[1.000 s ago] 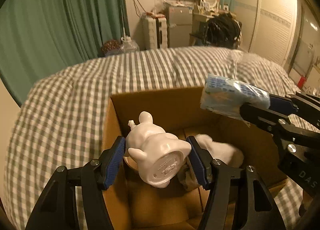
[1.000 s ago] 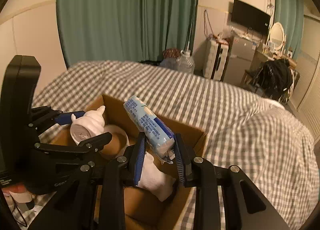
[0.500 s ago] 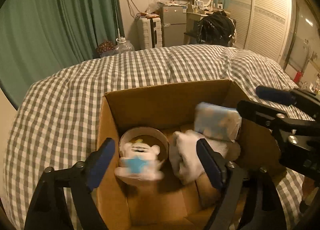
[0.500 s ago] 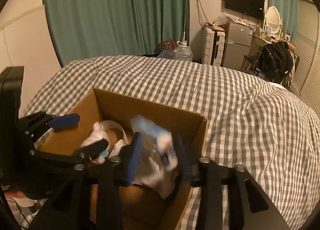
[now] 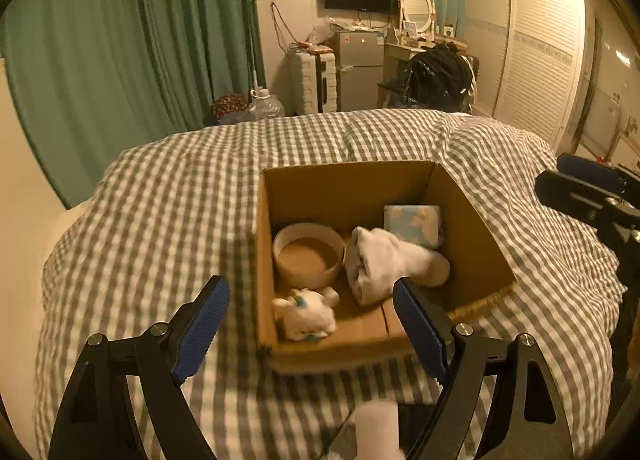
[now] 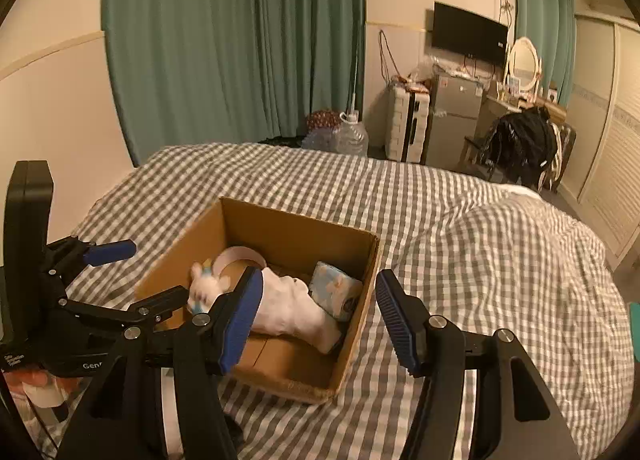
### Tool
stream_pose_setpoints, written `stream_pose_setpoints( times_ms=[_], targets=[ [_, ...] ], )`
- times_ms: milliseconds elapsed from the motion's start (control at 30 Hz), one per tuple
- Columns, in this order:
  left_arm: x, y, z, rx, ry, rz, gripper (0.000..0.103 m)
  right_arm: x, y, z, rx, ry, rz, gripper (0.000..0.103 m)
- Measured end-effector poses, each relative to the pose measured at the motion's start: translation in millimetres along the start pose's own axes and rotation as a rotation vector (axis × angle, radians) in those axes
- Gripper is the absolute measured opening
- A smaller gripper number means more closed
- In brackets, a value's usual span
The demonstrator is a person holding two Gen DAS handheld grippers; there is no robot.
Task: Organize objects
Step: 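Lower figurine and tissue pack into the box and open both grippers, then grasp the grey earbud case with the right gripper while the left grasps the white bottle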
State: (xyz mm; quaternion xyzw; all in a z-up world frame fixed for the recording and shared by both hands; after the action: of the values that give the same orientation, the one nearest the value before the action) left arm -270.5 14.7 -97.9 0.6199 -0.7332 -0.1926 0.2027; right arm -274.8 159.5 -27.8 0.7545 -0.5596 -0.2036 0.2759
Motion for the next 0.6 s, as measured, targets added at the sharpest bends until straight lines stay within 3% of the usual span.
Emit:
stream_pose_setpoints(
  times_ms=[300, 600],
  targets=[
    [-1, -65, -26, 0.006, 0.006, -0.037, 0.087, 39, -47, -49, -0.003, -0.008, -0.076, 0.059],
    [-23, -130, -28, 0.037, 0.019, 0.012, 0.087, 62, -135, -34, 0.124, 0.004, -0.071, 0.059]
  ],
)
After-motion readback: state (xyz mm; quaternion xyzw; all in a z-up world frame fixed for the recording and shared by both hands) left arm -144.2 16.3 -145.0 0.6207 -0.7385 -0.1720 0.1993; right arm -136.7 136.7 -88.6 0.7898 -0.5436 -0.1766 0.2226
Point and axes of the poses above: each gripper's, at about its wrist camera, not at the fingertips, and z roughly the way its jaws point, x to its left, y to its top, the point moved 10 cm from there along z, roughly the way its jaws point, and after that the axes turned 12 degrees about x, right-handed, at the moved point
